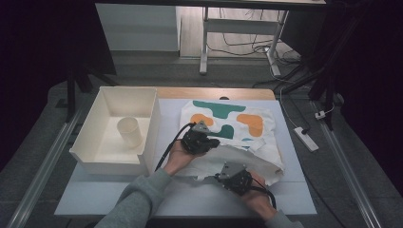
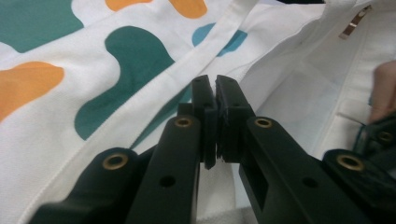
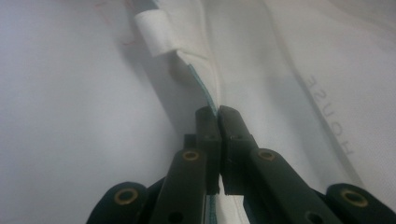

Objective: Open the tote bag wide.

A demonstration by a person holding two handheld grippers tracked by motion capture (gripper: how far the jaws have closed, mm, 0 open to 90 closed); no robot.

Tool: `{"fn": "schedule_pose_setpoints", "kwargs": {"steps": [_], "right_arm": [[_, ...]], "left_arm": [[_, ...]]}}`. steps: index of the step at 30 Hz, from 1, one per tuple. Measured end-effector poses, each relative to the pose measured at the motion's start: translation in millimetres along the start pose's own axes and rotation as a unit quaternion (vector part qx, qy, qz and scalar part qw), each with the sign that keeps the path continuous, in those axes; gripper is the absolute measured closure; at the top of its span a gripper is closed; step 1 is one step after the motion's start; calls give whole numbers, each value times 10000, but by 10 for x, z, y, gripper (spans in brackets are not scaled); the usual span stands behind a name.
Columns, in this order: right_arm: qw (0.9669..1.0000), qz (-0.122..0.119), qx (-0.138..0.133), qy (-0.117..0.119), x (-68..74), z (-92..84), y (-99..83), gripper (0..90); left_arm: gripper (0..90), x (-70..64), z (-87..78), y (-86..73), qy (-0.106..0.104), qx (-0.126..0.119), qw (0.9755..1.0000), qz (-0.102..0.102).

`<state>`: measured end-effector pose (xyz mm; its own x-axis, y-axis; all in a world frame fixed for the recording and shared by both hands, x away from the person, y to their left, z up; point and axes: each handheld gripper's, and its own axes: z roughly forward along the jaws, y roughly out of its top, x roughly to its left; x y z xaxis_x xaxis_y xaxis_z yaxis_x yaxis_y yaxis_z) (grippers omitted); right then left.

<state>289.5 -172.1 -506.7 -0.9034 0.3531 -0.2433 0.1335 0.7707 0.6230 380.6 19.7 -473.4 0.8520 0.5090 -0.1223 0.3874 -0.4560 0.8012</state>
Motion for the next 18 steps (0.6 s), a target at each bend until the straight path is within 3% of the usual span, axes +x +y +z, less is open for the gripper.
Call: {"fn": "schedule_pose_setpoints", "kwargs": {"steps": [7, 10, 18], "right_arm": [[9988, 123, -233, 417, 70, -196, -23, 884], [9987, 50, -204, 460, 94, -229, -35, 884], [9955, -31, -265, 912, 195, -284, 18, 884]], "left_arm": [[867, -6, -63, 20, 110, -97, 9999, 44], [867, -2, -90, 24, 145, -133, 9998, 71], [867, 49, -182, 23, 261, -262, 9993, 24]]}}
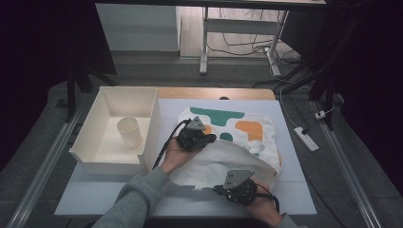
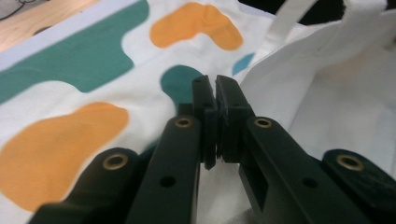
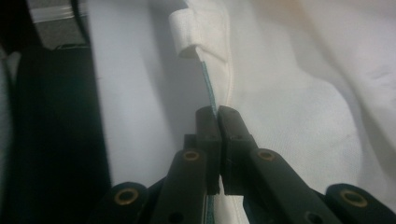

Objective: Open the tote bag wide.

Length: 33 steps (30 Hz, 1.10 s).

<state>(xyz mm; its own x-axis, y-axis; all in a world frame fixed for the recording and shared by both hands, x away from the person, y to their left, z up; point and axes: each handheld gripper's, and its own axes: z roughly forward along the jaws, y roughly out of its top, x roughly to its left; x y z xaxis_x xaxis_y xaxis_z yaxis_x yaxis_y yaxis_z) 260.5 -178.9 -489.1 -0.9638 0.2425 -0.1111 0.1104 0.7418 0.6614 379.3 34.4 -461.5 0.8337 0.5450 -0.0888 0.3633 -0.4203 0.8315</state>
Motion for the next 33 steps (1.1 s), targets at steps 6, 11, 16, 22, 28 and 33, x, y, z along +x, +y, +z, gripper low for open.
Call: {"fn": "schedule_pose_setpoints", "kwargs": {"steps": [6, 11, 16, 22, 28, 33], "right_arm": [[9998, -57, 51, 172, 63, 9, 21, 885], [9995, 1, 125, 276, 152, -24, -19, 884], [9994, -37, 175, 292, 232, -50, -49, 884], [9988, -135, 188, 439, 326, -79, -59, 884], [9975, -89, 154, 682, 394, -125, -91, 884], [9947, -140, 345, 961, 407, -76, -134, 884]], "left_arm": [[867, 20, -38, -2, 62, -68, 10000, -31], [867, 39, -40, -10, 93, -69, 9999, -76], [867, 64, -32, -21, 117, -49, 9998, -150], [868, 80, -12, -30, 146, -6, 9997, -186], [871, 83, 50, -57, 140, 98, 9997, -200], [887, 139, 40, -85, 164, 32, 9991, -391]]}}
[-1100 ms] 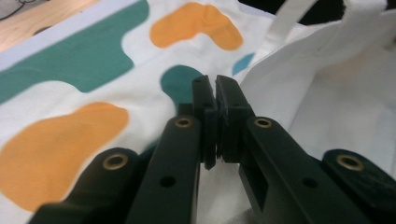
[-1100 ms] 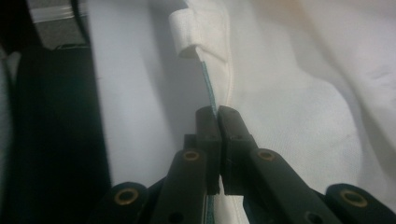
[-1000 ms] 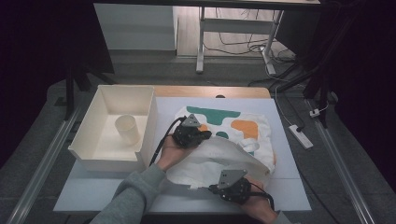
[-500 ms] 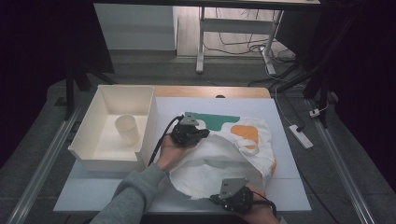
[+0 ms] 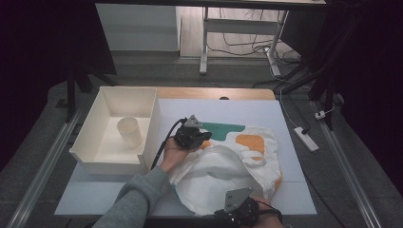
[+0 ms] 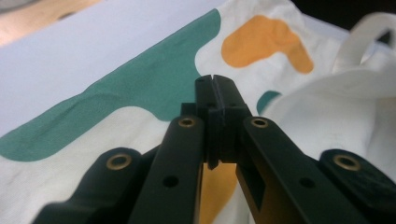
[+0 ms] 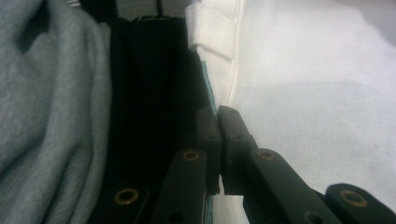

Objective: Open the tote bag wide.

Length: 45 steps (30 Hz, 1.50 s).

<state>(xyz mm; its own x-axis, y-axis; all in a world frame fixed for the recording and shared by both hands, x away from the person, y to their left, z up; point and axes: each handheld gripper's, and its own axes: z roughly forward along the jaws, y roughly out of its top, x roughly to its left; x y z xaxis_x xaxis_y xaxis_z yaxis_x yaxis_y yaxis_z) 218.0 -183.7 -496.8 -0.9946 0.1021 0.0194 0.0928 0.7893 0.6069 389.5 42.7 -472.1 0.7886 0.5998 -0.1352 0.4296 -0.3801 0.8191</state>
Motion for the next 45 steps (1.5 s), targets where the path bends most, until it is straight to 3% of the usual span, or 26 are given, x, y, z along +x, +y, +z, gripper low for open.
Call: {"fn": "schedule_pose_setpoints", "kwargs": {"steps": [3, 9, 11, 16, 18, 21, 25, 27, 31, 34, 37, 39, 42, 45], "right_arm": [[10000, -54, 64, -52, -10, 36, 3, 883], [9999, -32, -43, -86, -39, 29, -11, 873], [9999, -45, -27, -102, -37, 38, -11, 871], [9999, -43, -45, -120, -41, 36, -14, 868], [9999, -46, -47, -118, -43, 37, -15, 866], [9999, -50, -39, -116, -42, 43, -13, 865], [9999, -55, -14, -114, -40, 48, -11, 865], [9999, -58, -15, -110, -41, 51, -12, 865], [9999, -56, -18, -108, -47, 53, -14, 865], [9999, -62, -16, -114, -47, 55, -13, 865], [9999, -63, -25, -125, -47, 49, -14, 865], [9999, -45, -36, -118, -49, 50, -14, 866], [9999, -33, -43, -111, -48, 46, -11, 870], [9998, -48, -166, -125, -33, 11, 2, 879]], "left_arm": [[888, -1, 6, -2, -24, 27, 10000, -14], [886, -71, -24, 23, -69, 14, 9998, 194], [874, -73, -43, 36, -219, 57, 9995, 214], [599, -159, -128, 107, -312, 96, 9984, 470], [538, -202, -159, 139, -355, 104, 9975, 606], [460, -237, -126, 156, -355, 370, 9958, 763], [429, -203, 21, 112, -522, 804, 9931, 671], [423, -191, 80, 87, -642, 1060, 9897, 714], [469, -208, 170, 45, -746, 1402, 9840, 806], [593, -236, 215, 18, -461, 1573, 9819, 948], [773, -219, 200, 4, -356, 1495, 9827, 1029], [838, -200, 186, 0, -419, 1424, 9840, 987], [865, -214, 162, 7, -267, 1238, 9860, 1084], [868, -220, 68, 37, -37, 791, 9903, 1141]]}}
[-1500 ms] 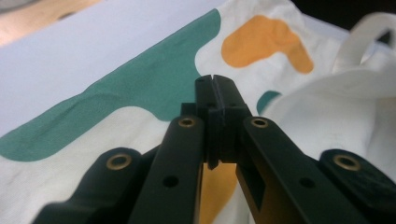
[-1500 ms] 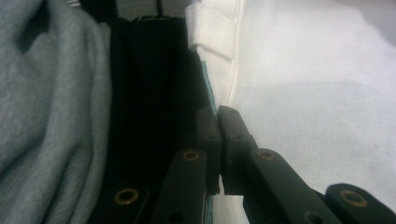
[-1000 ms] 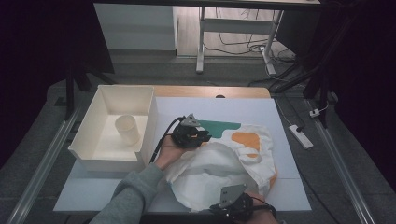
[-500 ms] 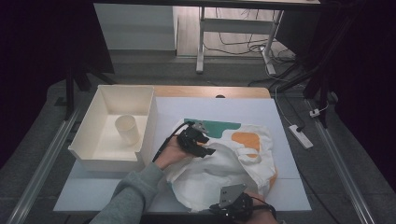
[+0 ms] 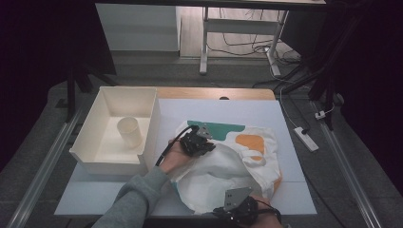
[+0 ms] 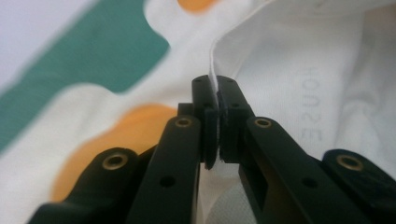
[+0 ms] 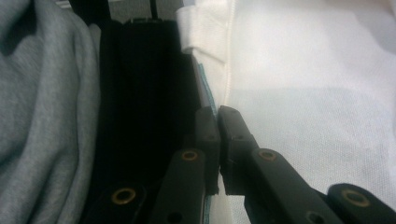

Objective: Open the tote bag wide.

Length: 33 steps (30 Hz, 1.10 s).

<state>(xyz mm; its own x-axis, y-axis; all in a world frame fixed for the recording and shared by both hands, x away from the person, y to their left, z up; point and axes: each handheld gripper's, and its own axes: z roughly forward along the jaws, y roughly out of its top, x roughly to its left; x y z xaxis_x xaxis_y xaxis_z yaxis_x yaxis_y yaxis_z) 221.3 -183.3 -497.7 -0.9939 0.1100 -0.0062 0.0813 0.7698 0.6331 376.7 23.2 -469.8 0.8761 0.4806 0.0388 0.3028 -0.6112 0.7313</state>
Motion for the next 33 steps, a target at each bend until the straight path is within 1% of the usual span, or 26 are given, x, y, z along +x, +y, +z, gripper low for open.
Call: {"fn": "schedule_pose_setpoints", "kwargs": {"steps": [2, 3, 4, 5, 6, 7, 8, 9, 11, 13, 14, 16, 18, 20, 22, 23, 25, 26, 28, 31, 33], "right_arm": [[9999, -24, -100, 55, 12, -23, 13, 880], [9999, -25, -118, 83, 17, -28, 19, 881], [9997, -45, -158, 175, 38, -28, 34, 883], [9997, -45, -158, 175, 38, -28, 34, 883], [9996, -67, -176, 229, 58, -28, 49, 883], [9988, -129, -237, 408, 112, -29, 92, 884], [9988, -129, -237, 408, 112, -29, 92, 884], [9981, -184, -261, 526, 144, -35, 116, 884], [9968, -279, -287, 689, 211, -25, 155, 884], [9974, -372, -161, 601, 238, 8, 164, 884], [9975, -379, -100, 594, 228, 28, 154, 883], [9978, -288, -80, 598, 192, 59, 124, 882], [9981, -260, -62, 558, 173, 70, 108, 882], [9984, -315, -50, 460, 172, 81, 103, 881], [9986, -365, 31, 393, 175, 100, 100, 880], [9986, -393, 98, 337, 174, 112, 96, 881], [9986, -446, 253, 102, 161, 137, 79, 881], [9987, -421, 289, 48, 141, 140, 71, 881], [9992, -322, 241, 39, 88, 119, 63, 881], [9997, -177, 175, -75, -17, 69, 33, 881], [9998, 11, 118, -189, -116, 19, -6, 881]], "left_arm": [[868, 11, -71, 7, 184, -277, 9994, -75], [869, 12, -97, 8, 287, -374, 9988, -105], [870, 13, -115, 10, 394, -443, 9982, -125], [870, 10, -128, 10, 501, -518, 9973, -131], [870, 6, -140, 11, 592, -587, 9964, -143], [871, 6, -152, 11, 661, -660, 9955, -164], [871, 8, -166, 10, 712, -720, 9947, -190], [872, 14, -177, 10, 729, -743, 9943, -216], [872, 35, -182, 1, 671, -736, 9946, -293], [872, 51, -167, -10, 656, -712, 9948, -319], [871, 56, -155, -13, 634, -699, 9949, -341], [871, 62, -134, -23, 632, -683, 9950, -361], [871, 72, -123, -32, 608, -681, 9950, -395], [870, 79, -109, -41, 603, -675, 9950, -423], [869, 82, -90, -51, 600, -667, 9950, -446], [868, 82, -86, -54, 606, -677, 9948, -463], [868, 83, -93, -53, 627, -715, 9943, -474], [868, 84, -99, -52, 635, -726, 9942, -475], [867, 91, -103, -54, 655, -737, 9939, -495], [867, 120, -111, -62, 725, -766, 9927, -579], [867, 140, -124, -69, 787, -787, 9918, -626]]}}
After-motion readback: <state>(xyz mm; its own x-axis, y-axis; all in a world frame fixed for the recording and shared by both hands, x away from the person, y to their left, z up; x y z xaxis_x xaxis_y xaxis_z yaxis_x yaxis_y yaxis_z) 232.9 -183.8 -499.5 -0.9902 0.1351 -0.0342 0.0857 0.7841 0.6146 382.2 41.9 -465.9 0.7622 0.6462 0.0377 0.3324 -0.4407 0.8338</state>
